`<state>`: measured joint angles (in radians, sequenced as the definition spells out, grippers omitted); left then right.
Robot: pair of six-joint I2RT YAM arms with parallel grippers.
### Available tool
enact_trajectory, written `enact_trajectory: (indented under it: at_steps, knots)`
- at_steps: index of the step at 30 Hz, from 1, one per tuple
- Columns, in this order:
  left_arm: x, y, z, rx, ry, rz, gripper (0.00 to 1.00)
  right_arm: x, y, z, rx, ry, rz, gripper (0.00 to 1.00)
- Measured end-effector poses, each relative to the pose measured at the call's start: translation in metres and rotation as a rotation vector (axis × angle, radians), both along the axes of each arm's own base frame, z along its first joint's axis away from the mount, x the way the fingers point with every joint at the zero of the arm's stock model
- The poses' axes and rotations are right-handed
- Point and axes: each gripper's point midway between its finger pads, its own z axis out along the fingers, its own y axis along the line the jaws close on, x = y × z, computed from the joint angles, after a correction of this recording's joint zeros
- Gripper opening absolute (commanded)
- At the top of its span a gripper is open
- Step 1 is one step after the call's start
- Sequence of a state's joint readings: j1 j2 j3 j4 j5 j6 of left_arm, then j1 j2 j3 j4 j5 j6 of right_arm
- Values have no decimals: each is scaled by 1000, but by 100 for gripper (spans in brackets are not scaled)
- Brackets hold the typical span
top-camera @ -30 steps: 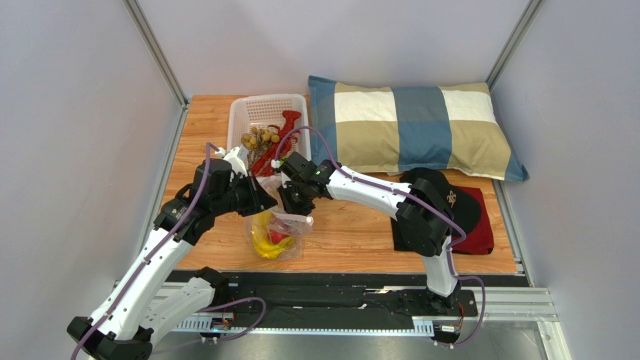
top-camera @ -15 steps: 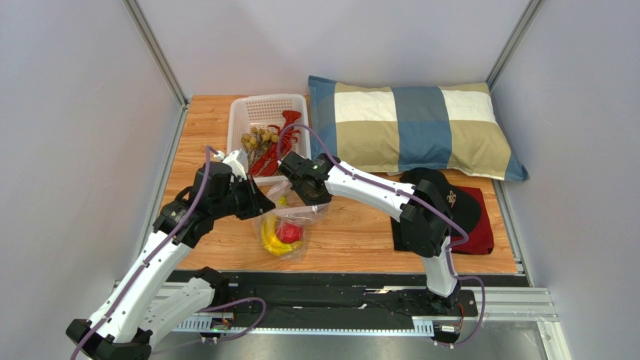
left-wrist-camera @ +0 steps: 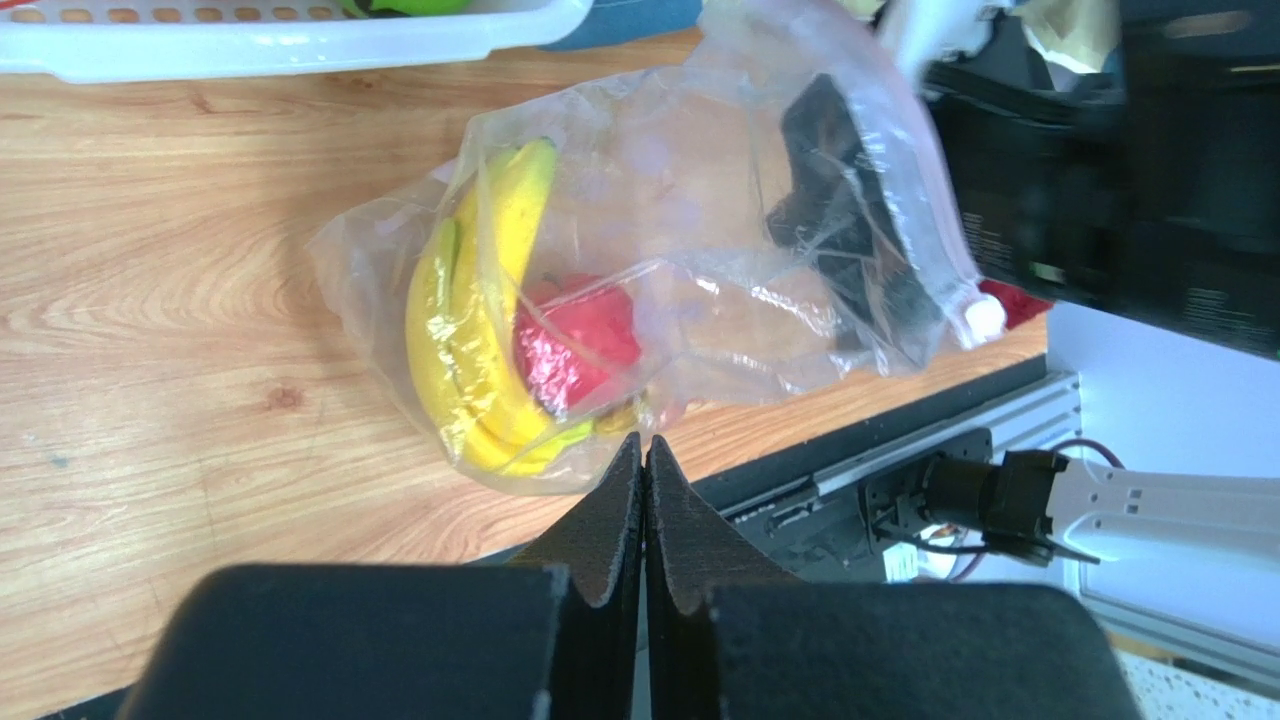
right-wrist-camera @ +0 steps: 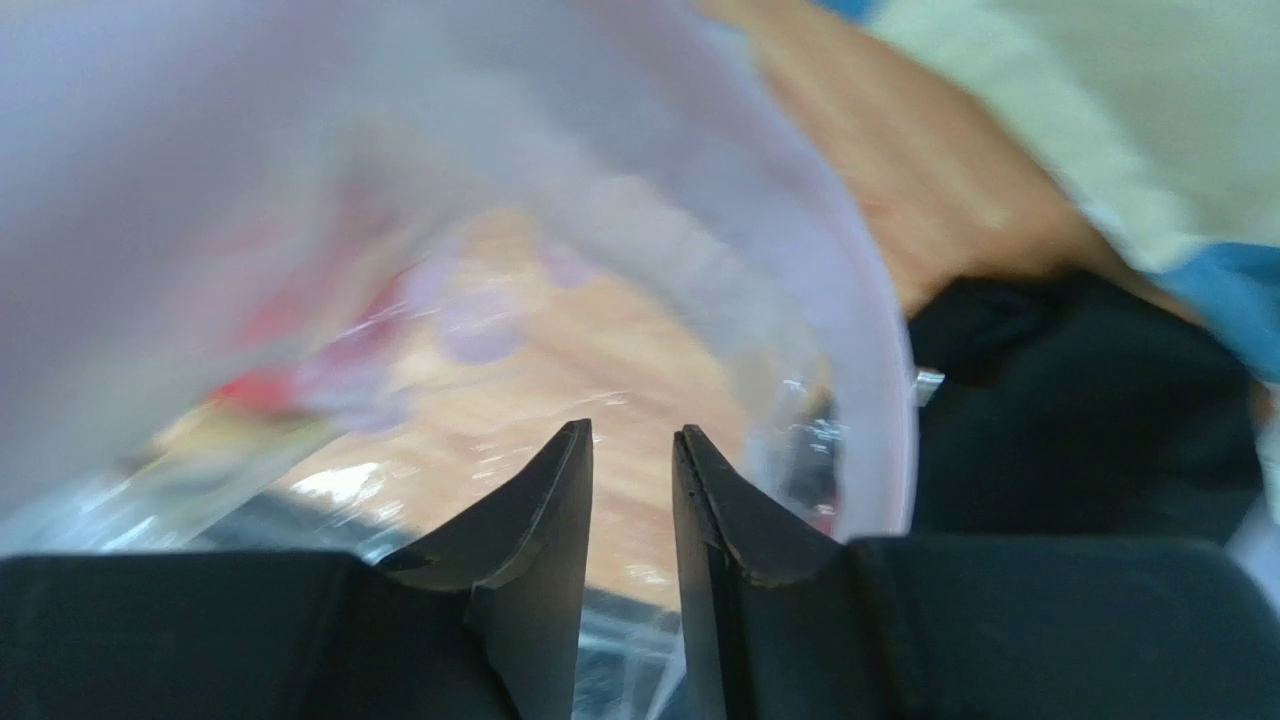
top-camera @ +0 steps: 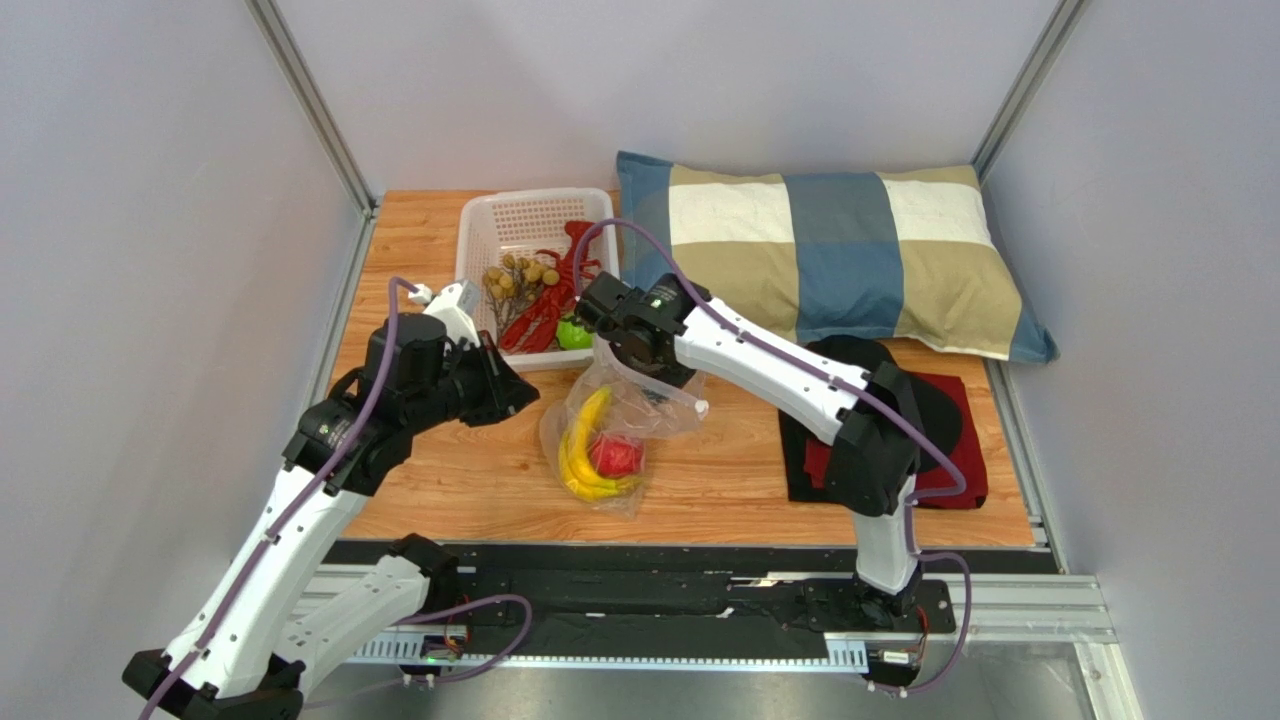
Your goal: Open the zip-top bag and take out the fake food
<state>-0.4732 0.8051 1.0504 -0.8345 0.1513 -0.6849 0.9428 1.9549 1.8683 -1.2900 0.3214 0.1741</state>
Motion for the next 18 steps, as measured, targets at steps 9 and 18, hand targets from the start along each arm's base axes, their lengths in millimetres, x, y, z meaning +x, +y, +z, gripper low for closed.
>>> enact_trajectory:
  at_steps: [9,18]
  knots:
    - [-2,-38,15,-132,10,-172,79,-39,62,35,398,171,-6,31]
    - [-8,-48,49,-222,-41,-224,99,-64,90,42,600,331,-63,11]
